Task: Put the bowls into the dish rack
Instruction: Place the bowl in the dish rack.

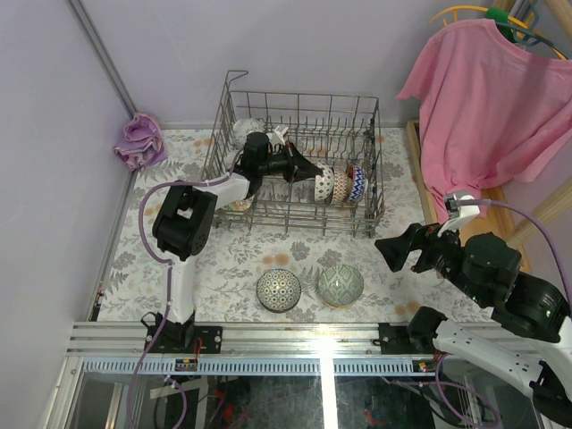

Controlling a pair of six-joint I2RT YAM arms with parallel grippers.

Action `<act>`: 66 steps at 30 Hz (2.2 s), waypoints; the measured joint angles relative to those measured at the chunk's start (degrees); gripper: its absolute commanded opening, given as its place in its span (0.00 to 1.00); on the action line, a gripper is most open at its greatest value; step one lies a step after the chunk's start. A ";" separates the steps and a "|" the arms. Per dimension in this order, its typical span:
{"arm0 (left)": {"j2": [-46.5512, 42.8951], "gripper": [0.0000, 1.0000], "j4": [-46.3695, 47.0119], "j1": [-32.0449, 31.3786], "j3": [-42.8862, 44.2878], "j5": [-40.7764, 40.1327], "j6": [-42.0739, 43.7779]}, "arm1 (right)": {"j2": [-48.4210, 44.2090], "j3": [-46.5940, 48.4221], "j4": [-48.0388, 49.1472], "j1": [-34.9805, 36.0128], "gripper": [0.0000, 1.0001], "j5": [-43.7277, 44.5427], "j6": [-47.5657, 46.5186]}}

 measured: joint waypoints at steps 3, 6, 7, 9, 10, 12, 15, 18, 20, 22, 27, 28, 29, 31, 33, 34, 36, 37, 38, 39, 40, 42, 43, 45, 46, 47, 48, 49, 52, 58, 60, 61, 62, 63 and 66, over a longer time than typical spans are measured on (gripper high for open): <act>0.33 0.00 -2.32 0.31 1.18 1.53 1.70 | 0.63 0.00 0.26 0.00 0.95 -0.39 0.00; 0.63 0.00 -4.24 0.33 2.21 2.36 3.48 | 1.55 0.00 0.31 0.00 0.95 -0.76 0.00; 0.74 0.00 -5.46 0.35 2.64 2.56 4.26 | 1.92 0.00 0.33 0.00 0.95 -0.83 0.00; 0.92 0.00 -7.41 0.37 3.32 2.75 5.60 | 2.56 0.00 0.46 0.00 0.95 -0.90 0.00; 0.98 0.00 -8.41 0.37 3.63 2.93 6.36 | 2.91 0.00 0.61 0.00 0.95 -1.05 0.00; 1.05 0.00 -10.56 0.39 4.13 2.99 7.78 | 3.61 0.02 0.79 0.00 0.95 -1.33 0.00; 1.05 0.00 -12.63 0.63 4.48 2.95 9.51 | 4.70 0.02 1.36 0.00 0.95 -2.01 0.00; 1.05 0.00 -14.29 0.63 5.20 2.99 10.88 | 5.40 0.02 1.97 0.00 0.95 -2.32 0.00; 1.07 0.01 -15.45 0.63 5.73 3.08 11.87 | 5.57 0.02 2.05 0.00 0.95 -2.34 0.00; 1.33 0.02 -16.85 0.63 6.60 3.26 13.00 | 5.57 0.02 2.05 0.00 0.95 -2.34 0.00; 2.47 0.07 -21.33 0.63 9.73 3.85 16.35 | 5.55 0.02 2.05 0.00 0.95 -2.36 0.02; 2.58 0.07 -22.25 0.63 10.23 3.91 16.94 | 5.55 0.02 2.05 0.00 0.95 -2.36 0.02; 2.69 0.07 -23.26 0.63 10.80 3.96 17.68 | 5.55 0.02 2.05 0.00 0.95 -2.36 0.02; 3.08 0.08 -25.35 0.63 12.00 3.96 19.17 | 5.49 0.02 2.05 0.00 0.95 -2.36 0.07; 3.76 0.08 -27.54 0.63 13.51 3.69 20.90 | 5.44 0.02 2.03 -0.02 0.95 -2.36 0.15; 4.11 0.09 -28.57 0.63 13.99 3.58 21.75 | 5.44 0.02 2.05 -0.02 0.95 -2.36 0.20; 4.44 0.09 -29.97 0.66 14.67 3.78 22.77 | 5.42 0.02 2.05 0.00 0.95 -2.36 0.22; 4.46 0.09 -30.88 0.66 15.13 3.76 23.47 | 5.44 0.02 2.05 0.00 0.95 -2.36 0.24; 4.46 0.09 -31.65 0.66 15.50 3.76 24.13 | 5.44 0.02 2.05 0.00 0.95 -2.36 0.24; 4.48 0.08 -32.17 0.68 15.67 3.76 24.63 | 5.44 0.02 2.05 0.00 0.95 -2.38 0.24; 4.48 0.07 -32.44 0.70 15.69 3.78 24.96 | 5.46 0.02 2.05 0.00 0.94 -2.43 0.26; 4.46 0.04 -32.63 0.72 15.80 3.89 25.51 | 5.57 0.02 2.05 0.00 0.94 -2.67 0.39; 4.46 0.02 -32.61 0.74 15.80 4.04 25.68 | 5.66 0.02 2.05 0.00 0.94 -2.78 0.42; 4.46 0.00 -32.61 0.79 15.80 4.61 25.77 | 6.01 0.02 2.10 0.00 0.94 -3.17 0.48; 4.46 0.00 -32.61 0.85 15.80 4.94 25.88 | 6.19 0.02 2.16 0.00 0.94 -3.39 0.50; 4.46 0.00 -32.63 0.92 15.80 5.18 25.92 | 6.43 0.02 2.25 0.00 0.94 -3.65 0.55; 4.46 0.00 -32.65 0.98 15.80 5.42 25.94 | 6.64 0.02 2.40 0.00 0.94 -3.76 0.59; 4.46 0.00 -32.65 1.01 15.80 5.57 25.99 | 6.84 0.02 2.56 -0.02 0.94 -3.78 0.63; 4.48 0.00 -32.74 1.05 15.87 6.21 26.64 | 7.13 0.02 3.13 0.00 0.94 -3.85 0.66; 5.84 0.03 -37.68 1.11 20.11 7.30 29.46 | 7.13 0.02 3.26 0.00 0.94 -3.85 0.70; 6.51 0.03 -39.32 1.11 21.70 7.69 30.32 | 7.13 0.02 3.26 0.00 0.94 -3.87 0.83; 6.78 0.03 -39.85 1.11 22.23 7.78 30.71 | 7.13 0.02 3.26 0.00 0.94 -3.89 0.87; 7.17 0.03 -40.92 1.11 23.04 8.07 31.34 | 7.13 0.02 3.26 0.00 0.94 -3.91 0.94; 7.45 0.03 -41.40 1.11 23.50 8.20 31.82 | 7.13 0.02 3.23 0.00 0.94 -4.00 1.03; 8.28 0.03 -42.80 1.14 24.63 9.05 33.22 | 7.10 0.02 3.26 0.00 0.94 -4.26 1.09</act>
